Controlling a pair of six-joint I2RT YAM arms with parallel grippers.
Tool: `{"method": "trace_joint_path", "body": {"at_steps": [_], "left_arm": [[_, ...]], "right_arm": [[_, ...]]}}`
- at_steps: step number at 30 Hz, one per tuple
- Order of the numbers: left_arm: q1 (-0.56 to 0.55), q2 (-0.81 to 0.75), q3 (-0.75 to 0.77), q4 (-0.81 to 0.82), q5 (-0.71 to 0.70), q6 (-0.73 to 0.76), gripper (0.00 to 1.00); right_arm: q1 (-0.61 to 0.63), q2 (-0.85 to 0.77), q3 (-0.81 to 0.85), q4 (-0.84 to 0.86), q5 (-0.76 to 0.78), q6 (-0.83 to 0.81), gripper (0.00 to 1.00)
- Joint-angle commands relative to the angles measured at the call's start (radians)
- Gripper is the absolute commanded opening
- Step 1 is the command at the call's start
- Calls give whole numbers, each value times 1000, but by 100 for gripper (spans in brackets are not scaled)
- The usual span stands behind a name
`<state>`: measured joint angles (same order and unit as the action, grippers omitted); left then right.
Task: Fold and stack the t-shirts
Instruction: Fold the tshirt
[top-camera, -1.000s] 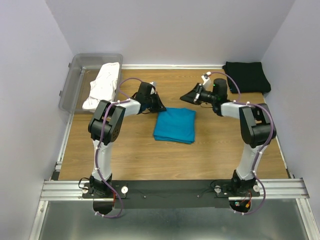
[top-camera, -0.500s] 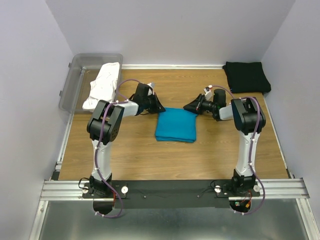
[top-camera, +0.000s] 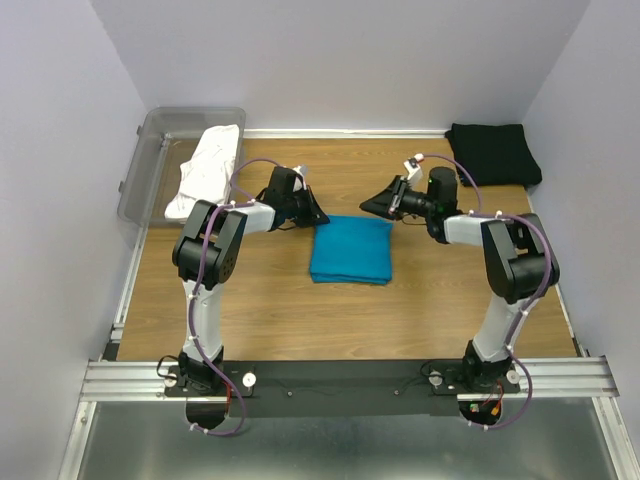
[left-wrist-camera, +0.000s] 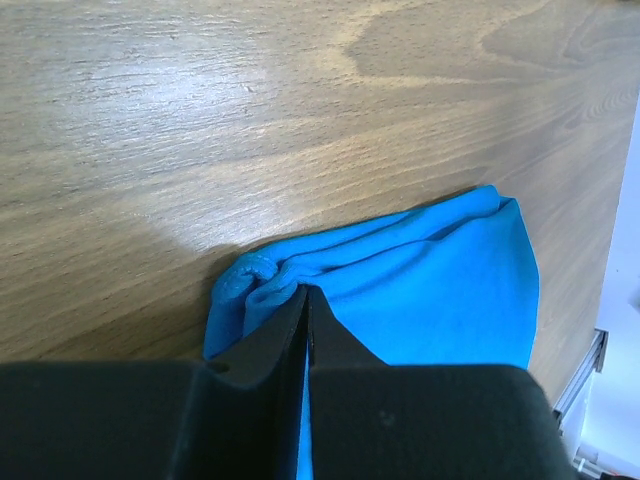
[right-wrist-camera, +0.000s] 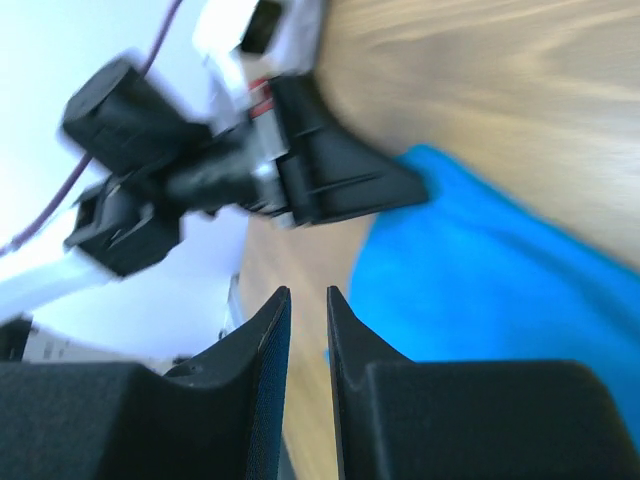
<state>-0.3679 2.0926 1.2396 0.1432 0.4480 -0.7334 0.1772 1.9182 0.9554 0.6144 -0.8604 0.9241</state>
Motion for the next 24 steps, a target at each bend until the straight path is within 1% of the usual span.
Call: {"method": "trace_joint_path", "body": {"at_steps": [1,5,6,9,12,15,17,19,20,23,24], "left_arm": [[9,0,-28,-83,-29,46,11],[9,3,-29,-83,-32,48,11],[9,3,-29,-83,-34,48,11],[9,-2,-29,-83,-37,52,11],[9,-11,-32,-88,-48,65,11],[9,-31,-43,-97,-52,80,12],[11,-48,-54,-97,-51,84,14],[9,-62,-57,-99,-42,86,15],[9,-83,-57,-100,-35,86,18],[4,-129,-55,-111,-38,85,22],[1,-166,-54,-114,-49,85,24]], "right_arm": [[68,-45,-58,-31,47,-8,28],[73,37,-93,-30,83,-7,28],[70,100,-93,-28,83,-7,28],[45,210,-101,-3,75,-1,28],[21,240,-118,4,69,-16,28],[19,182,-130,1,47,-16,28],[21,92,-133,-8,46,-10,28],[25,27,-124,-59,44,-16,28],[33,-29,-116,-100,40,-28,28],[51,-108,-115,-159,41,-51,29],[59,-151,-118,-189,43,-59,29]]}}
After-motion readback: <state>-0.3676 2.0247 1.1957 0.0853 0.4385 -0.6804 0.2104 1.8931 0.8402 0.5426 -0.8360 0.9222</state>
